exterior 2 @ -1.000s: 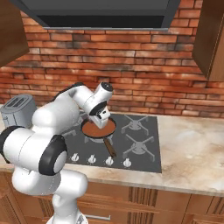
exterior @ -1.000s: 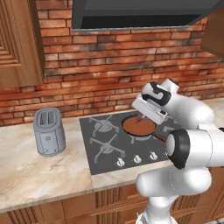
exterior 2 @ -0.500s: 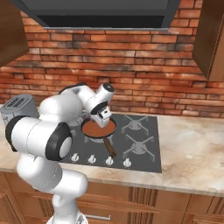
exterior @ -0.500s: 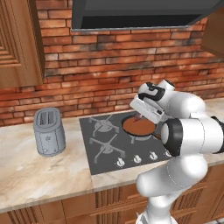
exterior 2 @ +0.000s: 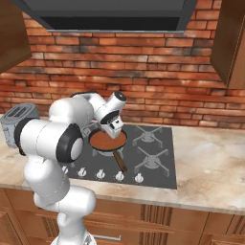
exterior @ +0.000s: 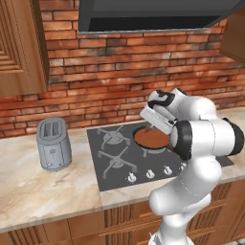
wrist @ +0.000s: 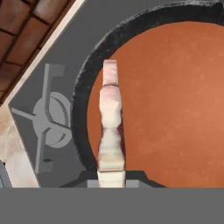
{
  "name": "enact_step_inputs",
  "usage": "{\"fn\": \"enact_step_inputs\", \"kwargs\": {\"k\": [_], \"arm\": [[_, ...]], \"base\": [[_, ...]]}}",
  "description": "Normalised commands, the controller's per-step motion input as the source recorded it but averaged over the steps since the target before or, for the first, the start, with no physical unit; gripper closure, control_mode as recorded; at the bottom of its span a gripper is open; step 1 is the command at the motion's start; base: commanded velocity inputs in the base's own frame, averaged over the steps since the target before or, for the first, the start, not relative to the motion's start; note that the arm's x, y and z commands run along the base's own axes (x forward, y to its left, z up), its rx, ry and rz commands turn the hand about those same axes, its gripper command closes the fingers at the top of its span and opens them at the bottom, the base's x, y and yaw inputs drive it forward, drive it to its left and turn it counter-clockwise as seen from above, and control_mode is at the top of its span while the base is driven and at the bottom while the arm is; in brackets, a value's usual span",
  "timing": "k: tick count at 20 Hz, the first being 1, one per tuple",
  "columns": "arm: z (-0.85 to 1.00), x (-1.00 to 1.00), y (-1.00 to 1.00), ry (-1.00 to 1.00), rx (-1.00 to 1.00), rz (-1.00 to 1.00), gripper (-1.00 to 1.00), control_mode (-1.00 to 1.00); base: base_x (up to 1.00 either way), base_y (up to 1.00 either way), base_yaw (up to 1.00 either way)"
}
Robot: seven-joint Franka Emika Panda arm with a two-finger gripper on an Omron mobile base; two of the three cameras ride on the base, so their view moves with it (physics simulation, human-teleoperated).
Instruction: Retrieve the steak from the fridge and place it on the saucepan with marinade on the stove.
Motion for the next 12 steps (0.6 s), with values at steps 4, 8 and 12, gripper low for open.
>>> {"fn": "enact_step_inputs", "kwargs": {"k": [4, 8, 12], "arm": [[-0.16, 0.29, 0.00, 0.00, 0.00, 0.00, 1.00, -1.00], [-0.15, 0.26, 0.00, 0.00, 0.00, 0.00, 1.00, -1.00], [-0.12, 0.08, 0.00, 0.00, 0.00, 0.00, 1.00, -1.00]], "base": [[0.00, 0.00, 0.00], [0.00, 0.00, 0.00], [0.00, 0.00, 0.00]]}}
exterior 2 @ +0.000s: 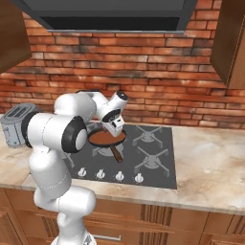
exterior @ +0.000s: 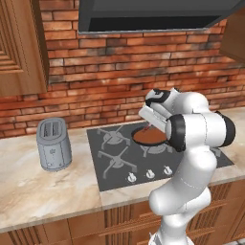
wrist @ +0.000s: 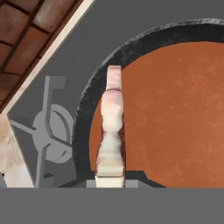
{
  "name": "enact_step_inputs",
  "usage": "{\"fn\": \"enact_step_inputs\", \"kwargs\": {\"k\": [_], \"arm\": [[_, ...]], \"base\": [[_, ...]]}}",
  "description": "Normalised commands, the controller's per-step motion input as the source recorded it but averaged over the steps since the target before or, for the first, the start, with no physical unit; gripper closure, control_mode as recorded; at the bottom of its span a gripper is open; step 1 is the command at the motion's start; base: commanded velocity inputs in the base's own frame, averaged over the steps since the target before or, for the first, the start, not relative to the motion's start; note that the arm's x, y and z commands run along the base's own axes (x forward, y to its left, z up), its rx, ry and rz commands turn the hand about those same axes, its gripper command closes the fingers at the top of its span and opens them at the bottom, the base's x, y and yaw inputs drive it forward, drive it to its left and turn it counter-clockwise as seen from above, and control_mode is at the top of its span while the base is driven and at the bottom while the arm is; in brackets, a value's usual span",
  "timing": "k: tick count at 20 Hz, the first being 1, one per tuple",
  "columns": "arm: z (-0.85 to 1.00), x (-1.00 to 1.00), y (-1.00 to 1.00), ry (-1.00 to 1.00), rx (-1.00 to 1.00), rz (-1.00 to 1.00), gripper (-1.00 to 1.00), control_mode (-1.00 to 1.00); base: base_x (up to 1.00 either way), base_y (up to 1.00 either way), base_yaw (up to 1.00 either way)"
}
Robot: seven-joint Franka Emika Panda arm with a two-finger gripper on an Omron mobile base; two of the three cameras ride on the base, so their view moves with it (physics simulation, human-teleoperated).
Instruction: Retrieve the steak from the fridge and place it on the saucepan with marinade on the stove.
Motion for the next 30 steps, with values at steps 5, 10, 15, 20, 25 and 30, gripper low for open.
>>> {"fn": "enact_step_inputs", "kwargs": {"k": [5, 10, 15, 20, 25, 30], "arm": [[-0.06, 0.00, 0.00, 0.00, 0.00, 0.00, 1.00, -1.00], [-0.02, -0.01, -0.02, 0.00, 0.00, 0.00, 1.00, -1.00], [-0.02, -0.07, -0.09, 0.00, 0.00, 0.00, 1.00, -1.00], [-0.01, -0.13, -0.10, 0.00, 0.00, 0.00, 1.00, -1.00], [-0.07, -0.07, -0.04, 0.00, 0.00, 0.00, 1.00, -1.00], [-0.12, -0.02, 0.00, 0.00, 0.00, 0.00, -1.00, -1.00]], "base": [[0.00, 0.00, 0.00], [0.00, 0.00, 0.00], [0.00, 0.00, 0.00], [0.00, 0.00, 0.00], [0.00, 0.00, 0.00], [0.00, 0.00, 0.00]]}}
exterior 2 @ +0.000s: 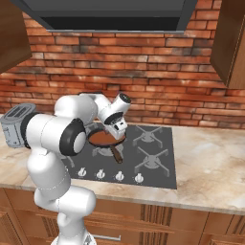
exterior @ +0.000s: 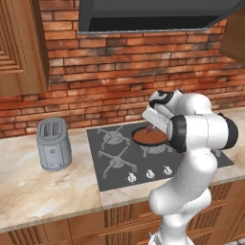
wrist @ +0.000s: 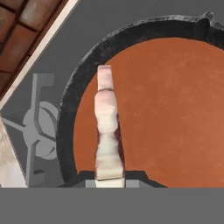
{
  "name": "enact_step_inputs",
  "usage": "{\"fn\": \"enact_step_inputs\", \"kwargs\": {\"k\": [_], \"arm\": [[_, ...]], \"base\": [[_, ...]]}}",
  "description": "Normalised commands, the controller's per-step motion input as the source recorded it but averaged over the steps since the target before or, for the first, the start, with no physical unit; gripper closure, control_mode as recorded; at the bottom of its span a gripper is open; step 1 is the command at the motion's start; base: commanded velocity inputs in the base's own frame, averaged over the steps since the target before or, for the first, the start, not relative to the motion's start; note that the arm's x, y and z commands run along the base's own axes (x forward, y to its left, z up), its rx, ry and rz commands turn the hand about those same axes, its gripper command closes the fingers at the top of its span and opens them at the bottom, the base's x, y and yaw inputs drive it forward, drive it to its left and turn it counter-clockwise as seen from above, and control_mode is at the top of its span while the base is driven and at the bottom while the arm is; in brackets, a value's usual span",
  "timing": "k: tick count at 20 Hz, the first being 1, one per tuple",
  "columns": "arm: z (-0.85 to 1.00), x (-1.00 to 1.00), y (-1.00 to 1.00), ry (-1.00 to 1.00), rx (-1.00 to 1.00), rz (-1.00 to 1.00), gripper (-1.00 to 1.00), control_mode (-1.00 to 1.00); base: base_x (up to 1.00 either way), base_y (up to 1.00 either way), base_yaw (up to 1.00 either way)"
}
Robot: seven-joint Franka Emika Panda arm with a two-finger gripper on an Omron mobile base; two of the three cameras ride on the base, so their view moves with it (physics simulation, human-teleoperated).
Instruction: Retrieve the steak from the fridge and place it on the saucepan with marinade on the stove.
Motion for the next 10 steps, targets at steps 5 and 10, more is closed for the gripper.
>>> {"fn": "enact_step_inputs", "kwargs": {"k": [5, 10], "arm": [[-0.03, -0.04, 0.00, 0.00, 0.00, 0.00, -1.00, -1.00], [0.00, -0.27, -0.04, 0.00, 0.00, 0.00, -1.00, -1.00]], "base": [[0.00, 0.00, 0.00], [0.00, 0.00, 0.00]]}}
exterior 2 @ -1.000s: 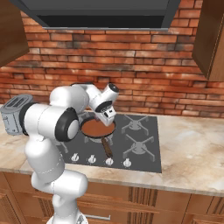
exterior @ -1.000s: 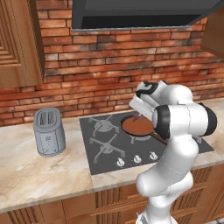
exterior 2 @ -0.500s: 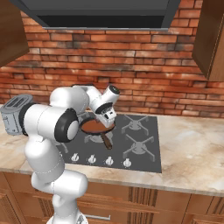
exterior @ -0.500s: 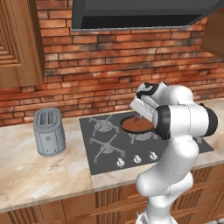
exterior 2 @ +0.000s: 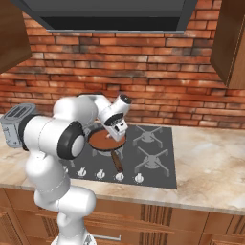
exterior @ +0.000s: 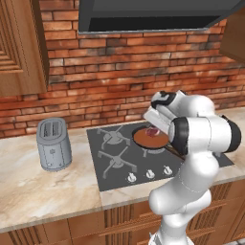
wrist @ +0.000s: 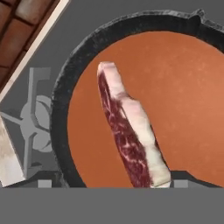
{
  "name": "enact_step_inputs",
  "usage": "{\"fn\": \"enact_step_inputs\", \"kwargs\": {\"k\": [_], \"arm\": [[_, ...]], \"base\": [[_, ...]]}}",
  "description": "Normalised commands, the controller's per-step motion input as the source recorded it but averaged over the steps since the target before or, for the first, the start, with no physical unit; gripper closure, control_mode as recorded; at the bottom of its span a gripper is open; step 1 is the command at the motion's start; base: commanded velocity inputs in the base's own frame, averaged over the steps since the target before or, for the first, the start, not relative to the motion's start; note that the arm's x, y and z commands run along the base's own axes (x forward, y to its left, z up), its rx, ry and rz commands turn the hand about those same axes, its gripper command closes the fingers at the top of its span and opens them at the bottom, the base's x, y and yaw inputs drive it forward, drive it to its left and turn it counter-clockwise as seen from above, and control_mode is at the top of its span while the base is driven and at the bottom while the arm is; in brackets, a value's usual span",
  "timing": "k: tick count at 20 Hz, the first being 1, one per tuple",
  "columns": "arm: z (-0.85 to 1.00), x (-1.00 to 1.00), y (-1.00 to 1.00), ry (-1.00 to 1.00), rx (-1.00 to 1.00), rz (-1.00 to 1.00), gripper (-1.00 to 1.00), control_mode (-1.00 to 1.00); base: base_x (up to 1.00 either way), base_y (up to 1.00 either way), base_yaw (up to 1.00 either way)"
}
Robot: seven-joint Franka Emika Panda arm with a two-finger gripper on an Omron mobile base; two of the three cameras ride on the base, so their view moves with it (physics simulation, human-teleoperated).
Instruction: Retrieve the steak from the fridge and place it on the saucepan with marinade on the stove.
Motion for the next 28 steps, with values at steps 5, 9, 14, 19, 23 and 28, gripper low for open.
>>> {"fn": "enact_step_inputs", "kwargs": {"k": [5, 9, 14, 19, 23, 28], "arm": [[0.00, -0.38, -0.02, 0.00, 0.00, 0.00, -1.00, -1.00], [0.02, -0.42, -0.03, 0.00, 0.00, 0.00, -1.00, -1.00], [0.21, -0.24, -0.14, 0.00, 0.00, 0.00, -1.00, -1.00], [0.43, -0.50, -0.33, -0.04, 0.00, 0.00, -1.00, -1.00], [0.33, -0.72, -0.45, -0.17, 0.01, 0.00, -1.00, -1.00], [0.20, -0.83, -0.54, -0.19, 0.04, 0.00, -1.00, -1.00]], "base": [[0.00, 0.00, 0.00], [0.00, 0.00, 0.00], [0.00, 0.00, 0.00], [0.00, 0.00, 0.00], [0.00, 0.00, 0.00], [0.00, 0.00, 0.00]]}}
